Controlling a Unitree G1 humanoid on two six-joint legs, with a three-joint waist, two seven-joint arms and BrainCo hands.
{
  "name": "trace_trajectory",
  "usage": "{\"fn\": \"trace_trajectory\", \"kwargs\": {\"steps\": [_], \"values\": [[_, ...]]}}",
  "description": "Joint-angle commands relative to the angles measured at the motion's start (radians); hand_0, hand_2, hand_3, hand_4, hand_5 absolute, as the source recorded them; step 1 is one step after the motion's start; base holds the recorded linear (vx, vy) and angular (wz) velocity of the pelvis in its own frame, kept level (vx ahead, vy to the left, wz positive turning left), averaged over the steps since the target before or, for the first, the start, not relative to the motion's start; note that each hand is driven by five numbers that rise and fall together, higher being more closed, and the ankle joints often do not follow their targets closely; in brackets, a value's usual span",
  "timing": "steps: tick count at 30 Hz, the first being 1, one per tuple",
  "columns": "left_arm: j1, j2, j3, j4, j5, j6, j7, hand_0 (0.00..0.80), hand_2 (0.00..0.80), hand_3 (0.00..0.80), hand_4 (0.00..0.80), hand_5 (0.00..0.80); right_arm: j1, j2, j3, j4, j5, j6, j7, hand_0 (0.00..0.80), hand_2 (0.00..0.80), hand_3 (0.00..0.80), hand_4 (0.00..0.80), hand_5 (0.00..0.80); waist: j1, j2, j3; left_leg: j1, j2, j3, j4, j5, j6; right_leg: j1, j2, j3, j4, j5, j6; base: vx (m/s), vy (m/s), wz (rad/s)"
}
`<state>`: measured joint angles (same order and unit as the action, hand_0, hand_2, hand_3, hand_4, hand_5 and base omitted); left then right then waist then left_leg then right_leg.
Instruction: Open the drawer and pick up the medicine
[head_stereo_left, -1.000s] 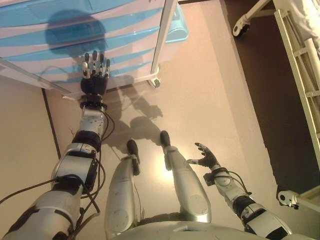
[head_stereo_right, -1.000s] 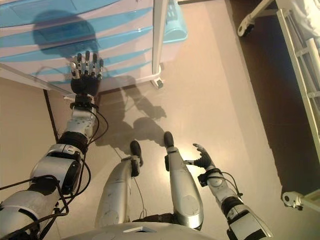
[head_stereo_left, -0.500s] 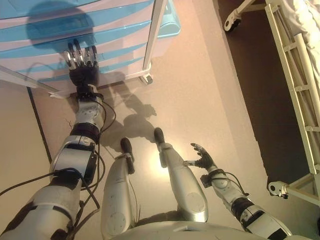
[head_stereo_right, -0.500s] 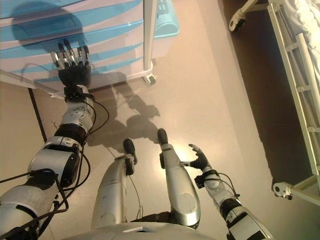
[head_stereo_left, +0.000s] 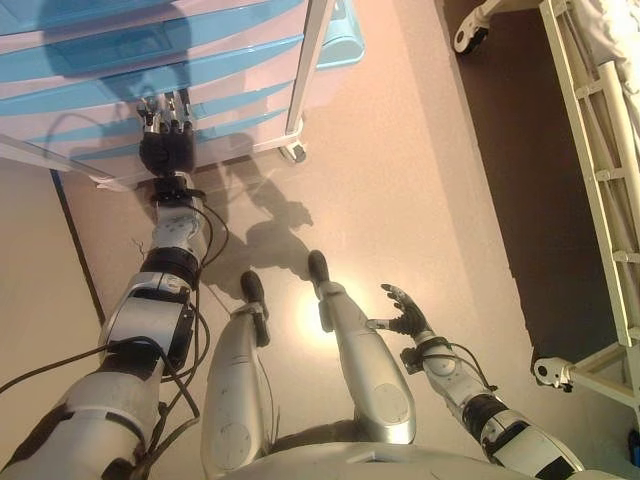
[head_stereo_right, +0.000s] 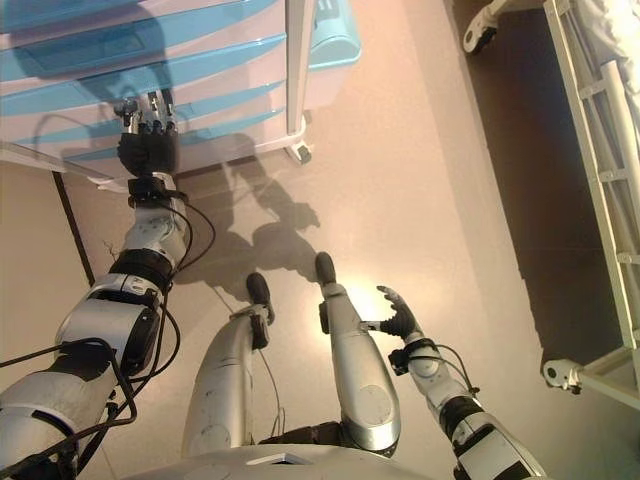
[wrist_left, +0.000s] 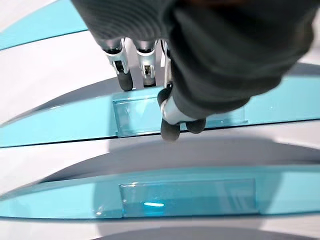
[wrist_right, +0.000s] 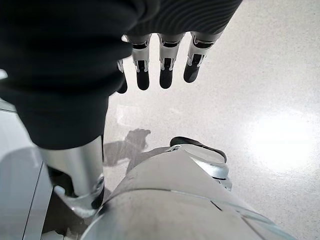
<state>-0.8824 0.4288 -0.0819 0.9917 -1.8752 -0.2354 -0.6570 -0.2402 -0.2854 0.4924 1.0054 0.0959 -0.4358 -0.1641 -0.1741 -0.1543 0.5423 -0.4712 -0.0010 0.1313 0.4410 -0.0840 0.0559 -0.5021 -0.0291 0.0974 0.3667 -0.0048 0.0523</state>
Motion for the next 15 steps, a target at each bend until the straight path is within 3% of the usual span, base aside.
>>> {"fn": "trace_trajectory", "kwargs": {"steps": [1,10,12,13,15], "values": [[-0.121,0.081,-0.015,-0.36,0.216,0.066,-0.384,0.8,0.8,0.8,0.8,0.8,0.077,-0.049,-0.021,-0.045,-0.032,0.016,0.001,0.0,0.0,0.0,0.0,0.0,0.03,0.057,-0.053,0.027,-0.033,-0.029,-0.007,-0.074,0.003,0.034,0.031,-0.025,-0.009,-0.021,-0.064,0.0,0.0,0.0],[0.126,-0.014,0.017,-0.464,0.275,0.206,-0.483,0.8,0.8,0.8,0.8,0.8,0.084,-0.057,-0.065,-0.057,-0.078,0.04,-0.006,0.0,0.0,0.0,0.0,0.0,0.067,0.094,-0.045,0.054,-0.051,-0.05,-0.036,-0.053,-0.002,0.057,0.017,-0.049,-0.009,-0.029,-0.063,-0.013,0.028,0.09],[0.129,-0.015,0.018,-0.466,0.276,0.206,-0.483,0.8,0.8,0.8,0.8,0.8,0.085,-0.057,-0.064,-0.057,-0.078,0.04,-0.006,0.0,0.0,0.0,0.0,0.0,0.066,0.094,-0.047,0.054,-0.051,-0.051,-0.037,-0.052,-0.002,0.057,0.017,-0.049,-0.01,-0.029,-0.063,-0.016,0.03,0.06],[0.255,-0.078,0.01,-0.479,0.313,0.251,-0.546,0.8,0.8,0.8,0.8,0.8,0.08,-0.057,-0.081,-0.057,-0.102,0.051,-0.006,0.0,0.0,0.0,0.0,0.0,0.086,0.106,-0.044,0.072,-0.06,-0.063,-0.05,-0.046,-0.004,0.074,0.012,-0.061,-0.01,-0.036,-0.063,-0.036,0.068,0.07],[0.305,-0.103,0.002,-0.488,0.331,0.266,-0.569,0.8,0.8,0.8,0.8,0.8,0.084,-0.059,-0.087,-0.059,-0.11,0.056,-0.013,0.0,0.0,0.0,0.0,0.0,0.093,0.11,-0.047,0.077,-0.064,-0.068,-0.063,-0.034,-0.005,0.079,0.009,-0.065,-0.015,-0.031,-0.064,-0.036,0.054,0.1]]}}
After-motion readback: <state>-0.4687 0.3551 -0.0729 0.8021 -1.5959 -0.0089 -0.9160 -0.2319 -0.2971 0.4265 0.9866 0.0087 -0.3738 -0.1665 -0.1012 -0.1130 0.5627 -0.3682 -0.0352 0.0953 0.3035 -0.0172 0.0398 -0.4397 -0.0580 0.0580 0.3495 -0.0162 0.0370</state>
